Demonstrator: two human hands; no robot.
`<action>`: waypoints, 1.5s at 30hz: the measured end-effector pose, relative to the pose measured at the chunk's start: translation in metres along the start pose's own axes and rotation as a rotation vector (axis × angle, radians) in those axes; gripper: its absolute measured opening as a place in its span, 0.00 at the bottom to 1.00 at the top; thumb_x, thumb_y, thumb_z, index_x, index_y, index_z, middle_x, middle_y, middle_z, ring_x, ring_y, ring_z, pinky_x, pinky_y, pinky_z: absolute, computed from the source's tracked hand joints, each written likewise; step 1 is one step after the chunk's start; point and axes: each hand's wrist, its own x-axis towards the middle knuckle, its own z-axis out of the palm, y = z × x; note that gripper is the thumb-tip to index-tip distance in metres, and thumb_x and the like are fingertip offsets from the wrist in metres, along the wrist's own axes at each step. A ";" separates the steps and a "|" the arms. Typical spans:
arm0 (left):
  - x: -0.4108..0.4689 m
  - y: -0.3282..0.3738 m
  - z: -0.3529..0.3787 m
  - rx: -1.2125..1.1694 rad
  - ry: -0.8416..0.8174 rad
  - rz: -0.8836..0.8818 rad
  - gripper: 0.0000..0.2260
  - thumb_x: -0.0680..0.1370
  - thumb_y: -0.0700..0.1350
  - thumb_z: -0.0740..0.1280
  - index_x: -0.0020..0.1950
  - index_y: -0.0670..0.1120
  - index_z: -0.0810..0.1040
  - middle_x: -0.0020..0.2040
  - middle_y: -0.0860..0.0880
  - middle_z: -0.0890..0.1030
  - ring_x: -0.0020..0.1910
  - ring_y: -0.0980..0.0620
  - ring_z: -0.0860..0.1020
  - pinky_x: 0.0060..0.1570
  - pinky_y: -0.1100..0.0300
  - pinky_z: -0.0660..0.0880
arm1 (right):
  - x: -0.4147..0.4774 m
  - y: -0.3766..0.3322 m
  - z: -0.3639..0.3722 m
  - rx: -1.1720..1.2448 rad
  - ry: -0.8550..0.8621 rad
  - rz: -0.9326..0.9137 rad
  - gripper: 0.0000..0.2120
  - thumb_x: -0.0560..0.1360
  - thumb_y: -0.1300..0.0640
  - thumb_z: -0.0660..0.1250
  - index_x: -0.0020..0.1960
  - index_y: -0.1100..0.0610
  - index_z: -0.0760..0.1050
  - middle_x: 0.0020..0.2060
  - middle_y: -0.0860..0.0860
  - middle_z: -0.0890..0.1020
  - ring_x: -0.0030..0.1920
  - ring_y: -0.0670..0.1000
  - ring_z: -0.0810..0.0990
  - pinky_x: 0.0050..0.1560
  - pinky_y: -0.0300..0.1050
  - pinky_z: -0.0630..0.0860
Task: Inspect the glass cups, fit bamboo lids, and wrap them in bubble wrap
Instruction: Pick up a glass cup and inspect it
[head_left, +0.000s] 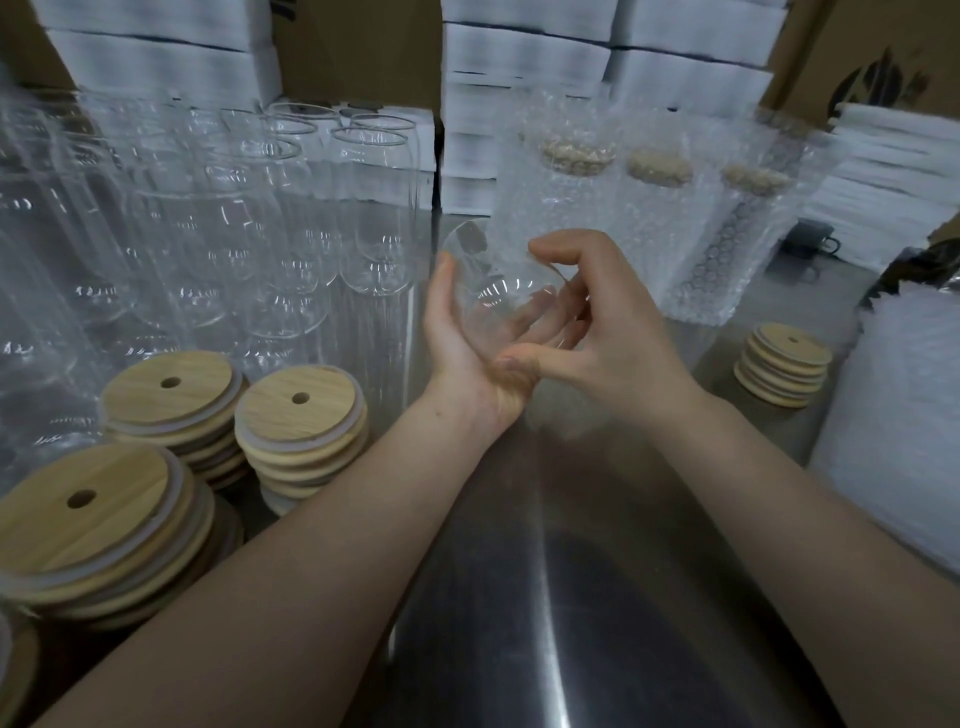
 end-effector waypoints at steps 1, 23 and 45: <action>-0.001 -0.001 0.001 0.004 -0.003 -0.015 0.32 0.74 0.66 0.65 0.43 0.34 0.82 0.44 0.35 0.83 0.41 0.38 0.84 0.37 0.50 0.82 | -0.001 0.000 0.001 -0.020 0.032 -0.014 0.36 0.60 0.35 0.72 0.63 0.50 0.70 0.55 0.37 0.70 0.49 0.31 0.71 0.45 0.29 0.67; 0.005 0.002 0.005 0.422 0.146 0.110 0.35 0.78 0.70 0.48 0.72 0.47 0.70 0.62 0.36 0.79 0.54 0.39 0.83 0.42 0.47 0.83 | -0.003 0.003 0.010 0.029 0.424 0.007 0.19 0.82 0.55 0.52 0.52 0.66 0.77 0.46 0.51 0.80 0.46 0.53 0.81 0.49 0.41 0.75; 0.009 -0.005 -0.005 1.138 0.177 0.903 0.25 0.82 0.55 0.49 0.79 0.53 0.55 0.78 0.52 0.61 0.72 0.55 0.69 0.70 0.46 0.69 | -0.002 0.018 0.022 0.227 0.271 0.375 0.19 0.75 0.52 0.56 0.64 0.51 0.75 0.48 0.45 0.82 0.50 0.50 0.83 0.56 0.56 0.79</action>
